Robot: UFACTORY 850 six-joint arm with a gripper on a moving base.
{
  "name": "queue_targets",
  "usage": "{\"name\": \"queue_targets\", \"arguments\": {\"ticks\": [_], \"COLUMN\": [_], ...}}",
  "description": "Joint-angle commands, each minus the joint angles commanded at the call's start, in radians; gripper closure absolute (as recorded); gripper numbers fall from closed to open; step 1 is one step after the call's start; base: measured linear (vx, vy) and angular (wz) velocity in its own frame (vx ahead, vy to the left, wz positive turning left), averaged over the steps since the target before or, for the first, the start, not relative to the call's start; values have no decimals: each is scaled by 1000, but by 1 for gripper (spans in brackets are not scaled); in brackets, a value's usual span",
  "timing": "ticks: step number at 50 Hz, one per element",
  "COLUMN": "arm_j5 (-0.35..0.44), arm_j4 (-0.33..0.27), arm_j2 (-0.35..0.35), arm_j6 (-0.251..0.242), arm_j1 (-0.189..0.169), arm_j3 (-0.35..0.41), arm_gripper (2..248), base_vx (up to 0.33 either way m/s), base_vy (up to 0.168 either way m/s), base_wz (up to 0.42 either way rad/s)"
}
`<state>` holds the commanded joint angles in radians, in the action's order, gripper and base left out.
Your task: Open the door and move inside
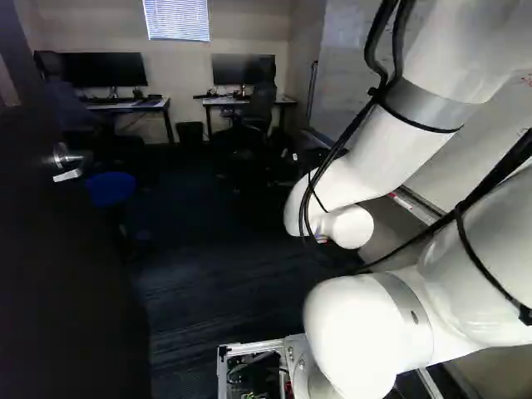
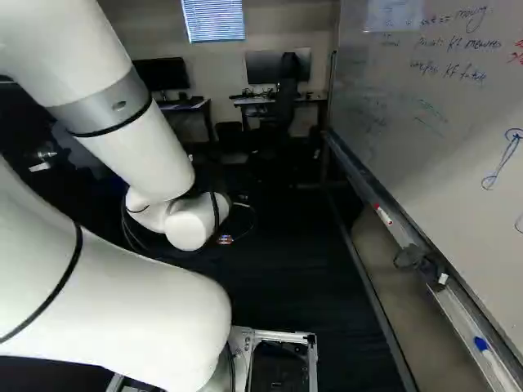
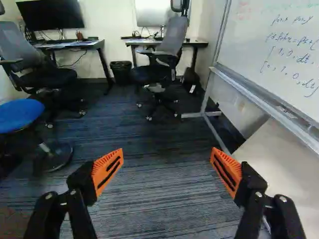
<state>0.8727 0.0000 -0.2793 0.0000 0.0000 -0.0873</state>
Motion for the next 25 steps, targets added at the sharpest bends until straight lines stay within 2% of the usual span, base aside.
{"name": "queue_targets", "arguments": {"ticks": [8, 25], "arm_j5": [0, 0], "arm_j4": [0, 0], "arm_j2": [0, 0], "arm_j6": [0, 0], "arm_j1": [0, 0], "arm_j3": [0, 0], "arm_gripper": [3, 3], "base_vx": [212, 227], "base_vy": [53, 56], "base_wz": [11, 141]}}
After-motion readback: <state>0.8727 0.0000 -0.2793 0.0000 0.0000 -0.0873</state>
